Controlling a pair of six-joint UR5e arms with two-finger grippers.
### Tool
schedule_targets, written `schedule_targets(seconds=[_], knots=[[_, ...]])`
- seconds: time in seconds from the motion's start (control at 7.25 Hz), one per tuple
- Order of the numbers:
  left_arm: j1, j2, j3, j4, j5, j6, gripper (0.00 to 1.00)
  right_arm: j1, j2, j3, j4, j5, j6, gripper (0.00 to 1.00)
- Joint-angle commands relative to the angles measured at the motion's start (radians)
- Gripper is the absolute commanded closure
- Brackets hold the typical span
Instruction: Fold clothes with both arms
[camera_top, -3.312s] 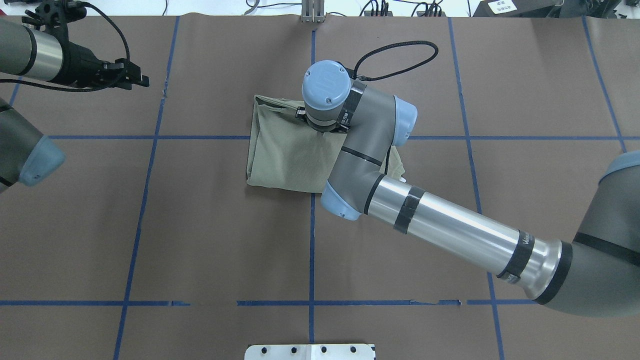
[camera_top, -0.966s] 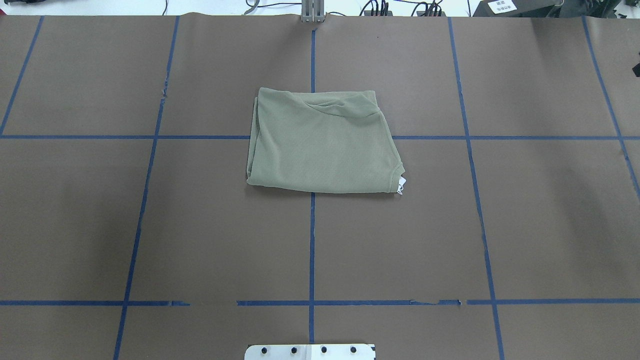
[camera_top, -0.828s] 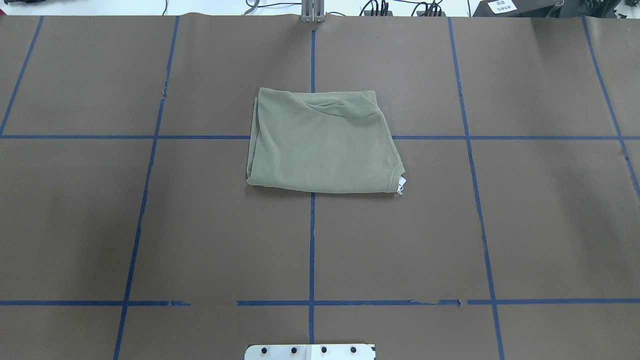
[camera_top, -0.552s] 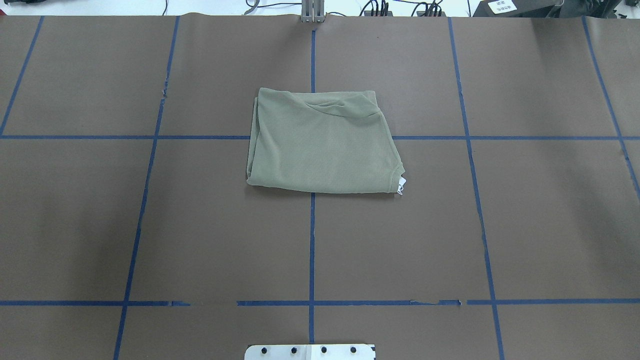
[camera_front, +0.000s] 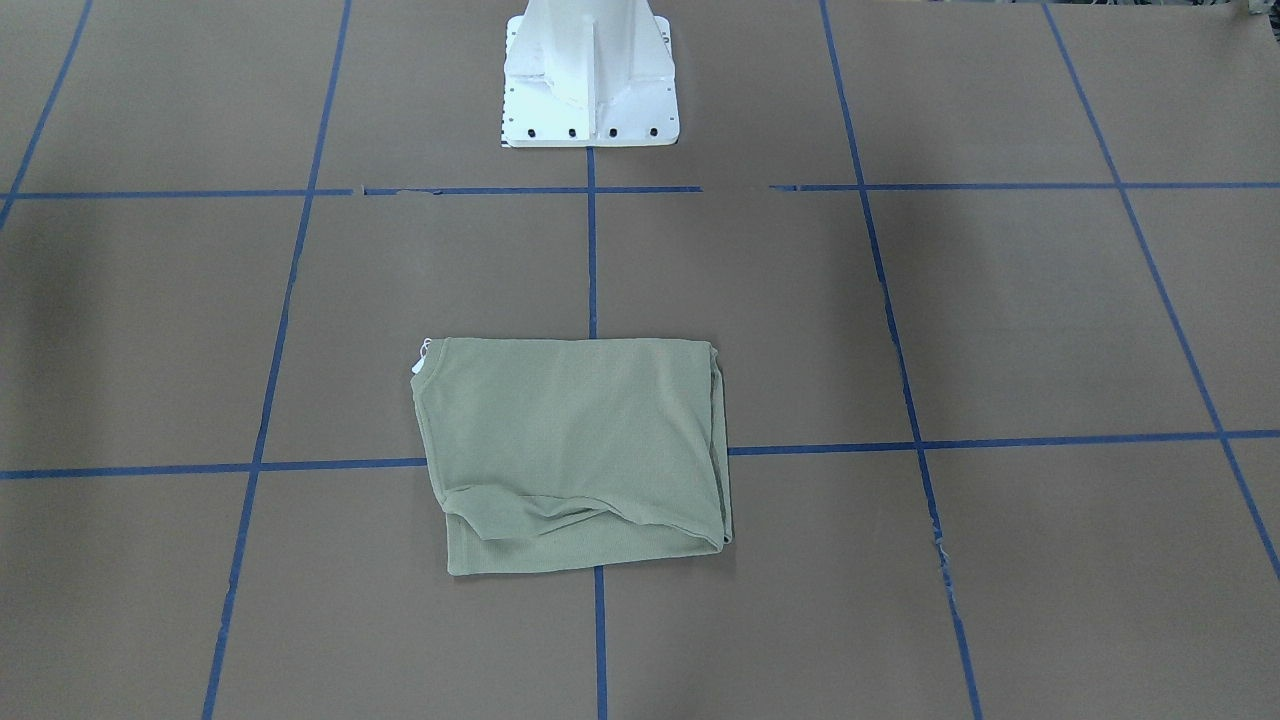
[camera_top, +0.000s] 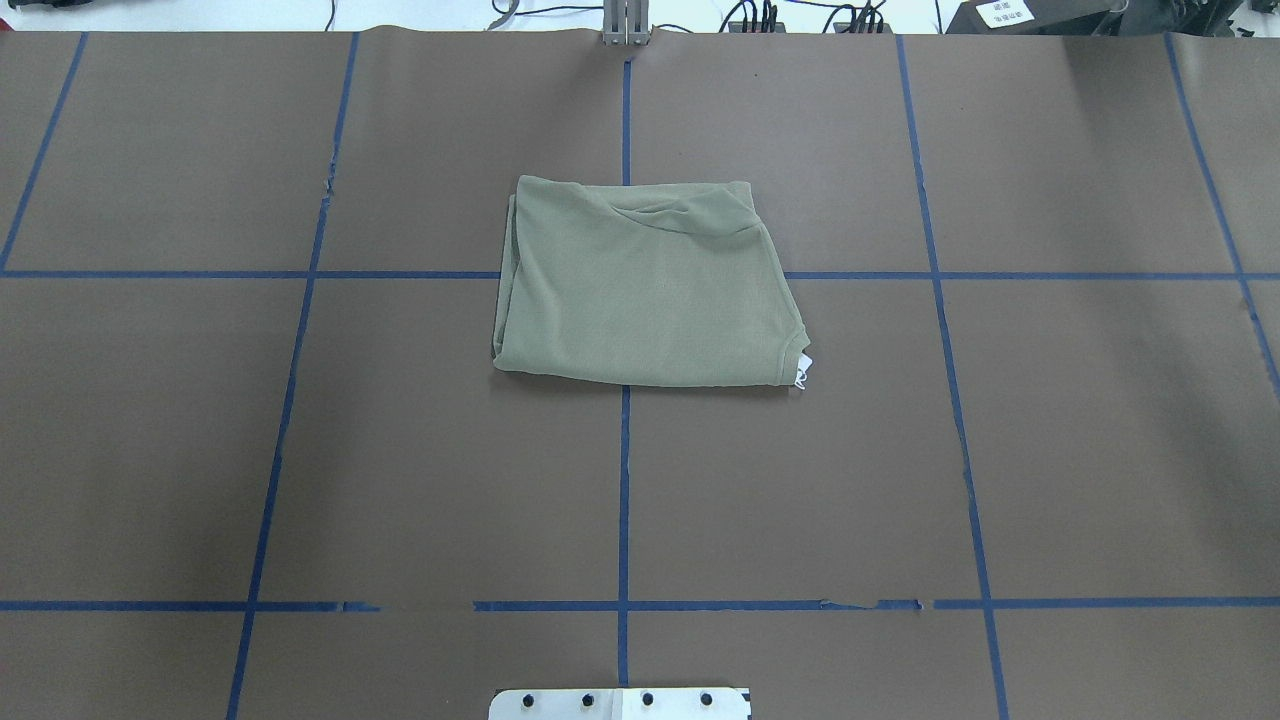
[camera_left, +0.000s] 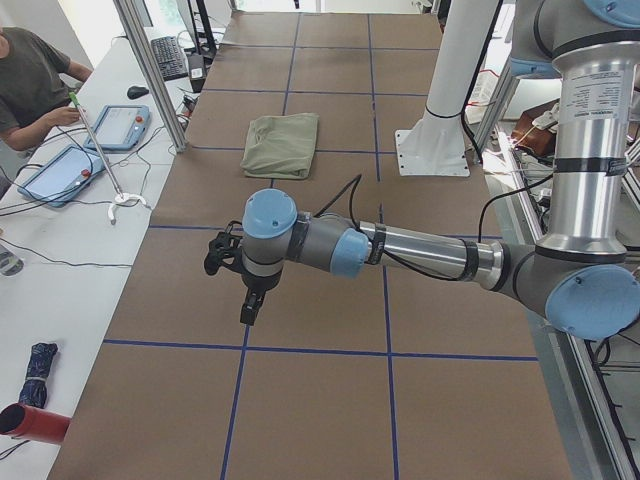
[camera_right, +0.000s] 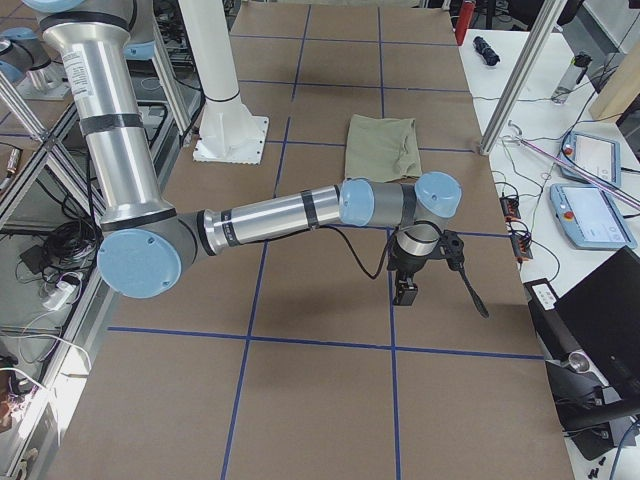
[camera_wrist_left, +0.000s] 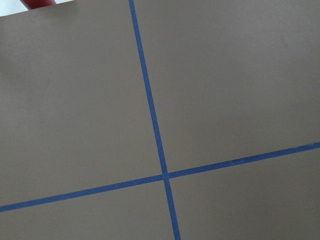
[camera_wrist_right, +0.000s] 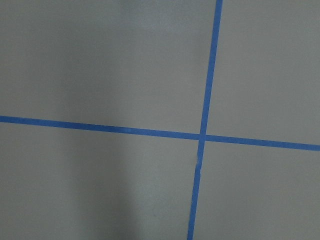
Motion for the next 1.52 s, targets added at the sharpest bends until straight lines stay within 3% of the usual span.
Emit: schedule_targets(seconds=[0.0,0.41,1.38], knots=[[0.001,0.027,-0.03,0.001,-0.001,0.003,0.0,-0.003,-0.014,-0.023,0.004,0.001,-0.001,0.0],[0.004,0.024,-0.03,-0.001,-0.007,-0.008,0.0,-0.007,-0.011,-0.119,0.141,0.004,0.002,0.0],[0.001,0.044,0.024,0.017,-0.005,0.003,0.0,-0.006,-0.028,-0.103,0.143,0.044,0.004,0.0]])
